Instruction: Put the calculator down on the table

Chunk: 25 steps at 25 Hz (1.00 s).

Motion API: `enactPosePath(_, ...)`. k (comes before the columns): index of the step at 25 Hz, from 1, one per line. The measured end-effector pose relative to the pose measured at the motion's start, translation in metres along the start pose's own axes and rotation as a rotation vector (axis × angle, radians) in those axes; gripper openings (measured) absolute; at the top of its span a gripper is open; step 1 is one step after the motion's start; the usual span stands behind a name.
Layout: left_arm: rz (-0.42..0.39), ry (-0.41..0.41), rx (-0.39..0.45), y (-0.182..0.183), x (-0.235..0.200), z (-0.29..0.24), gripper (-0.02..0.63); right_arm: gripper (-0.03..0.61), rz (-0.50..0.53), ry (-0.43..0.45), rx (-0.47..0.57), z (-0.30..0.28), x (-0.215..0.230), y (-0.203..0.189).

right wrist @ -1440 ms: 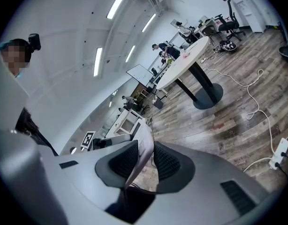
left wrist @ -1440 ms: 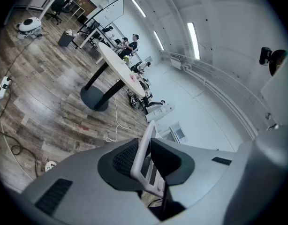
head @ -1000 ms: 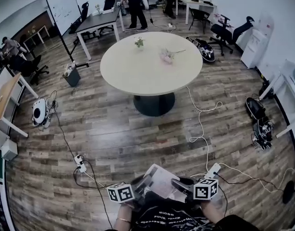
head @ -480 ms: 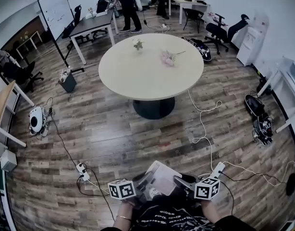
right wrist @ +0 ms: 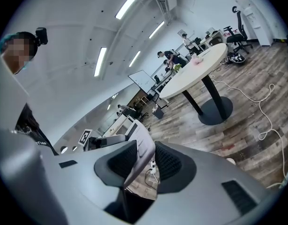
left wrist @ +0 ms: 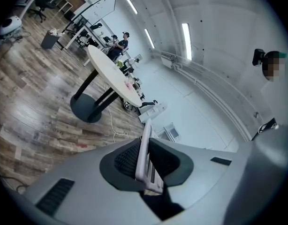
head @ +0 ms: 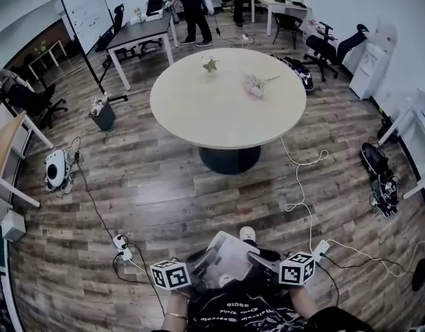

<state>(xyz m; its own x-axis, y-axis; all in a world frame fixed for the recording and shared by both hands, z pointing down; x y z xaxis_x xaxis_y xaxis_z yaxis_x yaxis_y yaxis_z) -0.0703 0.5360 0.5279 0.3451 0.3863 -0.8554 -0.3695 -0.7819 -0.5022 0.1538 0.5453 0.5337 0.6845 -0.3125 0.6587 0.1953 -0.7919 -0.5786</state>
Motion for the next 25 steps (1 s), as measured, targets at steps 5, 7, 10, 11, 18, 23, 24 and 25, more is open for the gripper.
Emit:
enactPosePath(5, 0.015, 0.08, 0.037, 0.038, -0.027, -0.011, 0.072, 0.133, 0.001, 0.027, -0.089, -0.049, 0.016, 0.04)
enactPosePath(7, 0.027, 0.087, 0.061, 0.058, -0.034, -0.018, 0.072, 0.132, 0.018, 0.052, -0.109, -0.066, 0.02, 0.064)
enactPosePath(10, 0.023, 0.112, 0.103, 0.09, -0.043, -0.039, 0.072, 0.133, 0.046, 0.078, -0.131, -0.088, 0.033, 0.107)
enactPosePath(11, 0.025, 0.119, 0.114, 0.1, -0.046, -0.048, 0.072, 0.133, 0.054, 0.084, -0.137, -0.094, 0.039, 0.121)
enactPosePath(18, 0.048, 0.151, 0.194, 0.161, -0.07, -0.114, 0.074, 0.133, 0.131, 0.13, -0.155, -0.129, 0.084, 0.213)
enactPosePath(23, 0.079, 0.174, 0.212, 0.19, -0.087, -0.163, 0.074, 0.135, 0.138, 0.127, -0.168, -0.144, 0.119, 0.262)
enactPosePath(24, 0.083, 0.167, 0.212, 0.193, -0.089, -0.171, 0.074, 0.135, 0.138, 0.127, -0.171, -0.145, 0.126, 0.269)
enactPosePath(25, 0.08, 0.164, 0.212, 0.197, -0.091, -0.178, 0.074, 0.135, 0.137, 0.128, -0.173, -0.147, 0.132, 0.274)
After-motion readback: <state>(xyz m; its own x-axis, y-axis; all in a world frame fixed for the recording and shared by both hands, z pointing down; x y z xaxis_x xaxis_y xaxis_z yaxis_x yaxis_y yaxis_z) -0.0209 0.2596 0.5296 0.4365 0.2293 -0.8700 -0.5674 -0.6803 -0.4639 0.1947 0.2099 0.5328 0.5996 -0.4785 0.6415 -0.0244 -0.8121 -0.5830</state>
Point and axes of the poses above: the fingertips, and each gripper's own axes: z backward along the fingers, x to its right, y out of its top, the point moved 7 cm from there along z, backward along the fingers, and after that the axes turned 12 degrees about -y, right-handed, at the moved point
